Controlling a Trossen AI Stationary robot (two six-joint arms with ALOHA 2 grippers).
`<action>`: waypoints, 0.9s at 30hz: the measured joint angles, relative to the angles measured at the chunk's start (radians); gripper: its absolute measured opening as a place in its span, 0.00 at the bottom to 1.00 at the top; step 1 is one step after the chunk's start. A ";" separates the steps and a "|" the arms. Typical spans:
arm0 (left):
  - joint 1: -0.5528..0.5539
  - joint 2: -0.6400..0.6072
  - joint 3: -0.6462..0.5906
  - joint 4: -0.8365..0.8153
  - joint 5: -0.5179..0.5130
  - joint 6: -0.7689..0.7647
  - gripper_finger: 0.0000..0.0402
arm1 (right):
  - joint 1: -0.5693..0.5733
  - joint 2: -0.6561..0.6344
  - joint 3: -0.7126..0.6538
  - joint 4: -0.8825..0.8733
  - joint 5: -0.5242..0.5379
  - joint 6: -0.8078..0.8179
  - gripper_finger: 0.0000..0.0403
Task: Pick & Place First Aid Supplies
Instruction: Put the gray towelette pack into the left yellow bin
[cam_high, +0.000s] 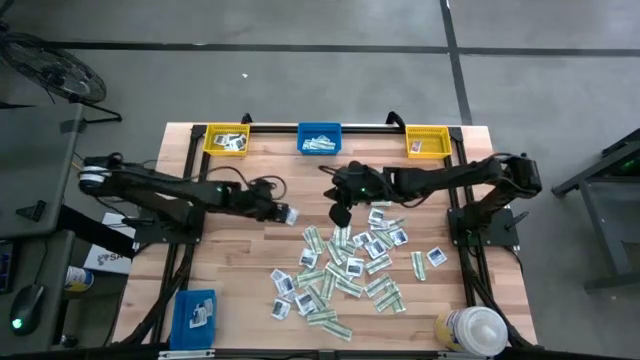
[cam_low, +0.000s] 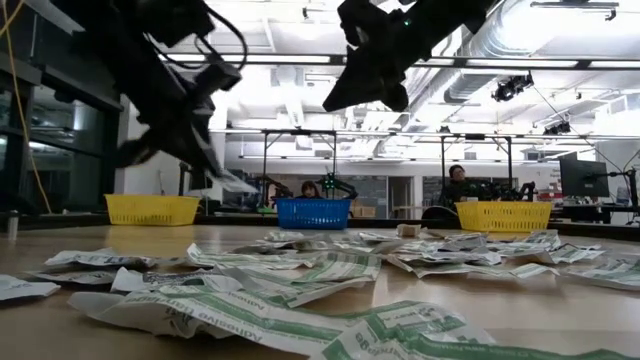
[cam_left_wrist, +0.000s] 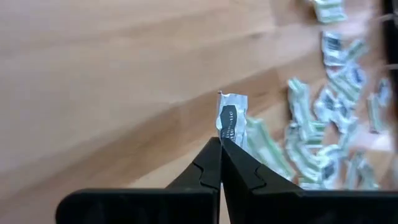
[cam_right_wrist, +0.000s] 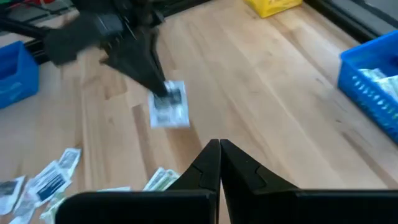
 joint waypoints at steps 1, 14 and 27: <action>0.015 -0.035 0.000 -0.044 -0.006 0.016 0.00 | -0.007 0.000 0.000 0.001 0.000 0.001 0.00; 0.327 -0.367 0.000 -0.374 -0.235 0.203 0.00 | -0.089 0.000 0.000 0.003 0.019 0.004 0.00; 0.728 -0.295 0.001 -0.206 -0.205 0.509 0.00 | -0.157 0.000 0.001 0.007 0.032 0.030 0.00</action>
